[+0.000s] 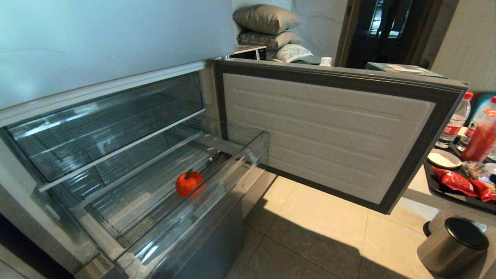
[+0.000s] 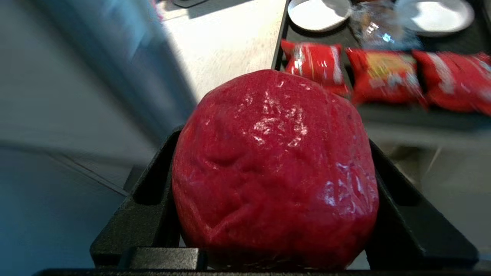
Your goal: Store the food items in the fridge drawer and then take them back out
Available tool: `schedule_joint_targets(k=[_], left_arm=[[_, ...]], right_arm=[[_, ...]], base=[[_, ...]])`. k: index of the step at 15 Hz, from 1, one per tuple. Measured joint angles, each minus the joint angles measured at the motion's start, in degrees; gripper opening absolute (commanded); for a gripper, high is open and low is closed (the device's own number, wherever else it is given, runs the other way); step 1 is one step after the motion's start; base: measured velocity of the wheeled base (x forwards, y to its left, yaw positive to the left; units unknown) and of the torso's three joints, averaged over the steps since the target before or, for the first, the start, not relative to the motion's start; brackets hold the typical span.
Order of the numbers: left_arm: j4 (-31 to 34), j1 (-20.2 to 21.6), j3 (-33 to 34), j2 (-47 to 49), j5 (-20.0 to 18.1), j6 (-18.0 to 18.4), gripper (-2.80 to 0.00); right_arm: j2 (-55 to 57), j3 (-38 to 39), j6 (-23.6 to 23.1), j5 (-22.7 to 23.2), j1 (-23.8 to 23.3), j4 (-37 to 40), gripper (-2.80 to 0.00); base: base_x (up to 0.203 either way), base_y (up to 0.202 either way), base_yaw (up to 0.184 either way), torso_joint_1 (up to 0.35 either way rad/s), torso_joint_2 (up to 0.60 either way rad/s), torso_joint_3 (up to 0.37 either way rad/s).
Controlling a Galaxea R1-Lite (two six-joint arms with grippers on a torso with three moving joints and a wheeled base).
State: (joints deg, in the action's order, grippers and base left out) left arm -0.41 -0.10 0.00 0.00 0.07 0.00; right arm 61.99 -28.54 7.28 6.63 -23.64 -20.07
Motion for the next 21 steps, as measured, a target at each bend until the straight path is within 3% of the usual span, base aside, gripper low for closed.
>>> schedule_joint_targets(k=[6,8,11,13,17,21], left_arm=[[-0.02,0.00,0.00,0.00,-0.02,0.00,-2.80],[-0.02,0.00,0.00,0.00,0.00,0.00,-2.80],[-0.03,0.00,0.00,0.00,0.00,0.00,-2.80],[-0.05,0.00,0.00,0.00,0.00,0.00,-2.80],[-0.02,0.00,0.00,0.00,-0.01,0.00,-2.80],[-0.02,0.00,0.00,0.00,0.00,0.00,-2.80]], right_arm=[[-27.53,20.59,-0.20,5.09,0.21,0.22,-2.80],[-35.30,25.05,-0.20,5.63,0.19,1.05,-2.80],[-42.97,27.95,-0.61,5.73,0.22,8.39,-2.80],[-44.73,28.29,-0.69,3.81,1.85,12.43,-2.80],[-45.97,28.54,-4.65,-8.23,10.73,19.17,-2.80],[-46.31,28.46,-8.85,-7.67,12.42,19.91,-2.80]], base=[[0.000,0.000,0.000,0.000,0.00,0.000],[0.000,0.000,0.000,0.000,0.00,0.000],[0.000,0.000,0.000,0.000,0.00,0.000],[0.000,0.000,0.000,0.000,0.00,0.000],[0.000,0.000,0.000,0.000,0.00,0.000],[0.000,0.000,0.000,0.000,0.00,0.000]])
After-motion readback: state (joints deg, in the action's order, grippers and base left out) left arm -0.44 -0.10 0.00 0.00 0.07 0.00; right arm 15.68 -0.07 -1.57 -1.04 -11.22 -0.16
